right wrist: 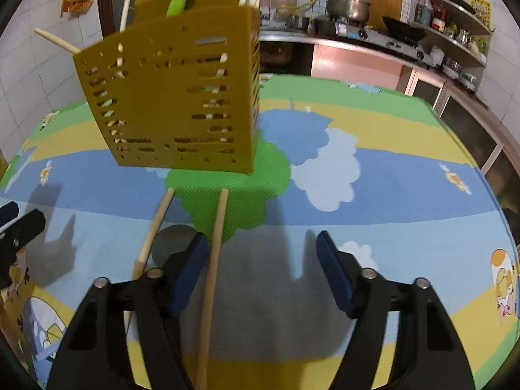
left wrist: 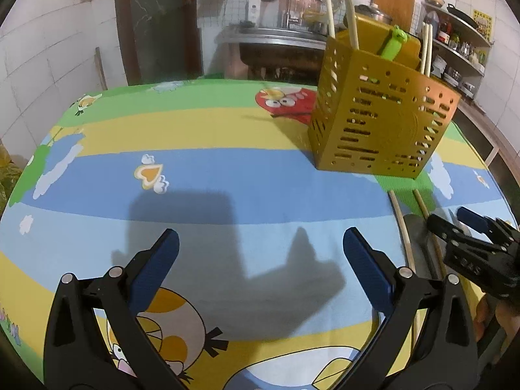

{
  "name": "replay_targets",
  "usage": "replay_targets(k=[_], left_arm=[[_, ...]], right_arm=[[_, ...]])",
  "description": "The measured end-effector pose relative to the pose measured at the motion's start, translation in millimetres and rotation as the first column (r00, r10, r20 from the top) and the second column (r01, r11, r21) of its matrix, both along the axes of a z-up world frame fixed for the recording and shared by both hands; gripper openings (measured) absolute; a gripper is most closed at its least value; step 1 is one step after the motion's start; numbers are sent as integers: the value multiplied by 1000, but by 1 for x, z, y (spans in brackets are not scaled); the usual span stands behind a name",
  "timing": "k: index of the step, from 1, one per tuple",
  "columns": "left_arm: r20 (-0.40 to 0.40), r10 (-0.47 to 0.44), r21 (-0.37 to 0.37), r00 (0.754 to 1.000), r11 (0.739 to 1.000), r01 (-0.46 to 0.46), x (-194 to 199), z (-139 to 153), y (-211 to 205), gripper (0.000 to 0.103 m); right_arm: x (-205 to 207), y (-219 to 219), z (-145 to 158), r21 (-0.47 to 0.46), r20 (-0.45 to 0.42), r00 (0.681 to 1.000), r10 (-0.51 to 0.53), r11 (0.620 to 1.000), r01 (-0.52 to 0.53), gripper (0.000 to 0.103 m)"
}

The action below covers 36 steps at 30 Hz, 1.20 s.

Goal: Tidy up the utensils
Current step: 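Close the right tool on a wooden chopstick while the left tool grasps another chopstick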

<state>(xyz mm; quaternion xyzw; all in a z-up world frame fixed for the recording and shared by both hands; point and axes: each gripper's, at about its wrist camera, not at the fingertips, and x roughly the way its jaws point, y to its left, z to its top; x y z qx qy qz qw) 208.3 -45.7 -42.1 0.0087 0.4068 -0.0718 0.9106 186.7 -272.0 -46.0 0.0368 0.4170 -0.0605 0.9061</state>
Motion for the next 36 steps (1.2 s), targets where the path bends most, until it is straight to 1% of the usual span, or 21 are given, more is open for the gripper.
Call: replay_targets(k=[2, 4, 5, 6, 7, 9, 10, 14, 21, 26, 28, 29, 30, 31, 32, 34, 36], left_arm=[[4, -3, 9, 1000, 1000, 3, -1, -1, -2, 98], [4, -5, 9, 1000, 1000, 5, -2, 0, -3, 98], [0, -6, 6, 1000, 1000, 6, -2, 0, -4, 98], [-7, -7, 2, 1000, 1000, 7, -2, 0, -6, 98], [-11, -9, 0, 1000, 1000, 9, -2, 0, -7, 98], [-25, -15, -3, 1000, 1000, 15, -3, -1, -12, 98], [-32, -18, -5, 999, 1000, 18, -3, -1, -15, 98], [-48, -38, -9, 998, 999, 38, -8, -2, -33, 98], [-77, -118, 17, 990, 993, 119, -18, -10, -78, 98], [-102, -127, 38, 987, 991, 131, -16, -20, -98, 97], [-119, -134, 57, 984, 988, 141, -14, -26, -104, 86], [-130, -138, 63, 982, 987, 147, -12, -28, -107, 83], [-121, -135, 70, 983, 987, 144, -12, -28, -109, 83], [-113, -134, 73, 985, 987, 142, -12, -27, -109, 78], [-114, -137, 72, 984, 987, 145, -11, -27, -111, 75], [-117, -141, 64, 983, 987, 150, -8, -25, -112, 63], [-127, -140, 65, 982, 987, 149, -3, -23, -115, 59]], right_arm=[[2, 3, -1, 4, -8, 1000, -6, 1000, 6, 56], [2, 7, -1, 7, -12, 1000, -4, 1000, 4, 50], [1, 9, -1, 12, -12, 1000, 1, 1000, -1, 42], [0, 12, -1, 12, -10, 1000, 14, 1000, -14, 30], [-1, 14, 0, 9, -8, 1000, 25, 1000, -25, 27], [-3, 16, 0, 10, -7, 999, 39, 999, -39, 11], [-5, 15, 0, 17, -6, 999, 41, 999, -41, 9], [-15, 0, 2, 40, -6, 1000, 29, 999, -29, 6], [-41, -42, 3, 55, -20, 1000, -13, 998, 14, 6], [-50, -62, 1, 71, -18, 999, -27, 997, 28, 6], [-51, -65, 1, 78, -11, 1000, -27, 997, 27, 6], [-51, -65, 0, 78, -9, 1000, -28, 997, 29, 7], [-50, -64, 0, 73, -9, 1000, -27, 997, 28, 7], [-49, -64, 0, 69, -9, 1000, -27, 997, 27, 7], [-47, -64, 0, 63, -11, 1000, -28, 998, 28, 7], [-46, -65, 1, 63, -13, 999, -30, 998, 31, 7], [-46, -68, 1, 63, -13, 999, -36, 997, 37, 7]])
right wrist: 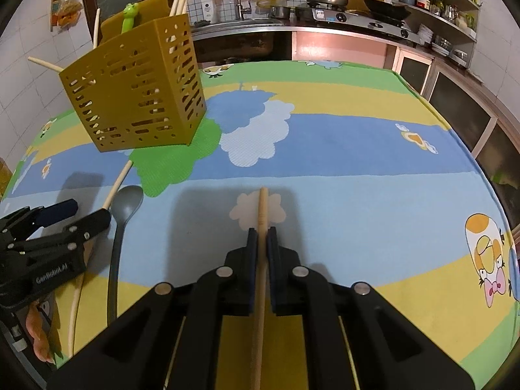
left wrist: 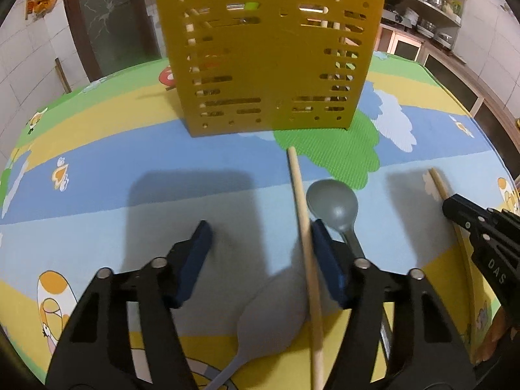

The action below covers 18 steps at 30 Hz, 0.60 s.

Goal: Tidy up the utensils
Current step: 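Close the right tool on a wooden chopstick while the left tool grasps another chopstick, then lift both chopsticks and lower them into the yellow holder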

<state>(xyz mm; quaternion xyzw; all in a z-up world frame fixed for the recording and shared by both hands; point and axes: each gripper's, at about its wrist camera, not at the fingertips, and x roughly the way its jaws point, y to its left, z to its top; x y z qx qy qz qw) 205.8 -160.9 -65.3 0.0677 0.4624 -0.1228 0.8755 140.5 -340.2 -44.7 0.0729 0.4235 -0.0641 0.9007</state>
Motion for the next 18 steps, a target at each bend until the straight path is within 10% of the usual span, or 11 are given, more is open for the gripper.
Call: replay_targets(k=[14, 16, 18], left_arm=[[-30, -19, -2, 999, 1000, 18, 33, 3, -14, 44], [-30, -22, -2, 999, 1000, 22, 35, 3, -14, 38], [-28, -29, 2, 999, 1000, 29, 35, 4, -15, 33]], right_arm=[[11, -11, -3, 21, -20, 1000, -20, 1000, 20, 8], [8, -13, -3, 24, -21, 999, -29, 999, 30, 15], [5, -14, -3, 38, -16, 999, -35, 999, 35, 52]])
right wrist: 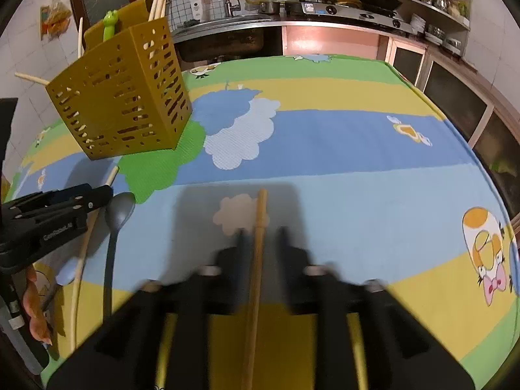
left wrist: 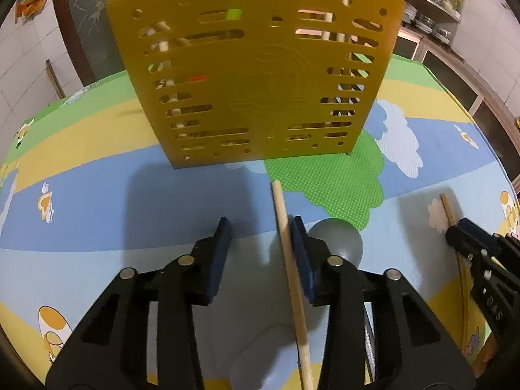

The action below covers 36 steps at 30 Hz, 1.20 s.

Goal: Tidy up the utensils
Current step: 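Lift both chopsticks and lower them into the yellow holder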

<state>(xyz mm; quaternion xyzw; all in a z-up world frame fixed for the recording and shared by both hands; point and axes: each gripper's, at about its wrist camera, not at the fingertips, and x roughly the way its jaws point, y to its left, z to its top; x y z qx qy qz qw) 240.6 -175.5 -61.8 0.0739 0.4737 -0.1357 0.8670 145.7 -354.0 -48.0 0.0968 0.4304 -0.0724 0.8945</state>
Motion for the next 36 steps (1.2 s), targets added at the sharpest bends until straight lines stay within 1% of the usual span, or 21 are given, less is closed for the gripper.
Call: replay_targets(k=[1, 2, 3, 4, 6, 7, 9, 10, 11, 12, 15, 18, 21, 24, 25, 27, 29, 31, 33, 36], left_arm=[[2, -3, 1, 1000, 1000, 3, -1, 0, 0, 27], [2, -8, -1, 1000, 1000, 8, -1, 1, -1, 23], [1, -13, -4, 1000, 1000, 13, -1, 1, -2, 17], [1, -13, -4, 1000, 1000, 13, -1, 1, -2, 15], [4, -11, -8, 1000, 1000, 11, -1, 0, -2, 11], [5, -11, -9, 1000, 1000, 11, 0, 0, -2, 9], [3, -12, -16, 1000, 1000, 12, 0, 1, -1, 9], [2, -12, -19, 1000, 1000, 12, -1, 1, -1, 9], [1, -9, -25, 1000, 1000, 9, 0, 1, 0, 9], [0, -5, -31, 1000, 1000, 5, 0, 1, 0, 8], [-3, 4, -54, 1000, 999, -4, -1, 2, 3, 5], [9, 2, -86, 1000, 996, -1, -7, 9, 7, 4], [54, 2, -121, 999, 993, 5, -18, 23, 11, 4], [131, 13, -156, 991, 988, 8, -32, 45, 19, 4], [171, 20, -166, 985, 986, 9, -39, 55, 23, 4], [225, 33, -184, 974, 983, 10, -48, 70, 29, 4], [286, 51, -205, 957, 979, 9, -60, 87, 38, 4], [347, 71, -215, 935, 977, 6, -69, 102, 47, 4], [387, 85, -225, 918, 974, 4, -76, 112, 55, 4], [431, 99, -244, 897, 970, 11, -87, 123, 66, 4]], right_arm=[[-2, 0, 0, -2, 11, 1000, -8, 1000, 8, 57], [-2, 1, 0, -14, 12, 1000, -13, 1000, 13, 56], [-1, 2, -2, -26, 4, 1000, -14, 1000, 14, 56], [2, 3, -4, -36, -2, 1000, -16, 999, 16, 56], [4, 4, -4, -53, -3, 1000, -25, 998, 25, 51], [4, 4, -3, -57, -4, 1000, -26, 998, 25, 43], [7, 3, -2, -47, -11, 1000, -25, 999, 25, 24], [8, 2, -1, -42, -14, 999, -28, 999, 28, 19], [9, 0, 0, -35, -17, 999, -30, 999, 29, 11], [10, -1, 0, -26, -16, 999, -28, 999, 28, 7], [10, -3, 1, -8, -5, 999, -36, 999, 36, 6], [2, -3, 13, 3, 56, 997, -44, 999, 43, 6], [-9, 1, 32, 2, 146, 988, -45, 999, 45, 6], [-21, 6, 54, 6, 245, 969, -44, 999, 44, 6], [-23, 8, 60, 4, 273, 961, -43, 999, 44, 6], [-30, 12, 75, 6, 339, 940, -43, 999, 44, 6], [-37, 18, 88, 5, 404, 914, -38, 999, 39, 6], [-40, 25, 96, -7, 445, 895, -30, 999, 37, 6], [-48, 33, 106, -24, 492, 871, -15, 999, 31, 6], [-53, 43, 116, -52, 539, 842, 4, 998, 28, 6]])
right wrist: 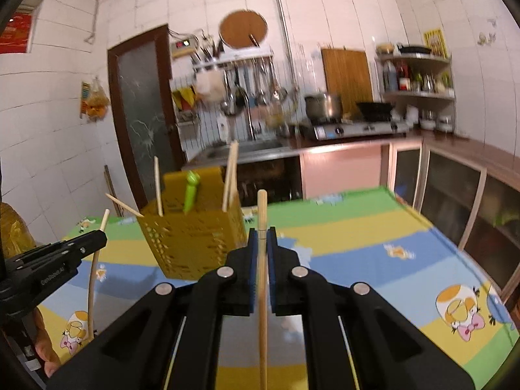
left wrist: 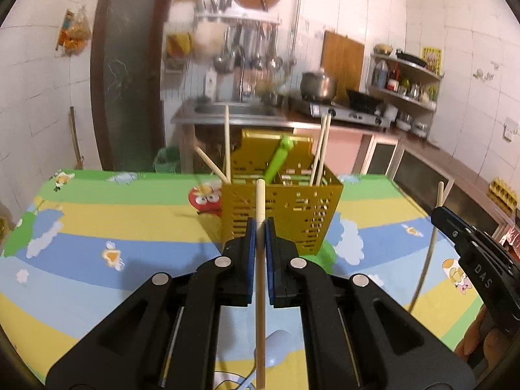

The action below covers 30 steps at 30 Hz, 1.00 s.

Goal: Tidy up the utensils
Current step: 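Lift both chopsticks and lower them into the yellow holder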

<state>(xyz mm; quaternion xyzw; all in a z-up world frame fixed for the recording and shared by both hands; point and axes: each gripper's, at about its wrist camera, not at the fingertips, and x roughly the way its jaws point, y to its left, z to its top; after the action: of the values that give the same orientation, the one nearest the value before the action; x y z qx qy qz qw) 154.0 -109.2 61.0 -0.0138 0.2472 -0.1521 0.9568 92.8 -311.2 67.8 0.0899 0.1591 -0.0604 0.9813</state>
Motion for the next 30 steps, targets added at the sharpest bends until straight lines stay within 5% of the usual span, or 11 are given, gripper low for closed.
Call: replay_targets(k=[17, 24, 30], left_arm=[[96, -3, -33, 995, 999, 6, -19, 14, 31, 5], [258, -19, -91, 966, 995, 43, -9, 89, 26, 5], [380, 15, -82, 925, 996, 17, 39, 146, 2, 5]], right_arm=[[-9, 7, 7, -21, 61, 998, 10, 1000, -8, 6], [3, 9, 72, -31, 213, 976, 38, 999, -32, 6], [43, 20, 122, -67, 323, 945, 51, 997, -31, 6]])
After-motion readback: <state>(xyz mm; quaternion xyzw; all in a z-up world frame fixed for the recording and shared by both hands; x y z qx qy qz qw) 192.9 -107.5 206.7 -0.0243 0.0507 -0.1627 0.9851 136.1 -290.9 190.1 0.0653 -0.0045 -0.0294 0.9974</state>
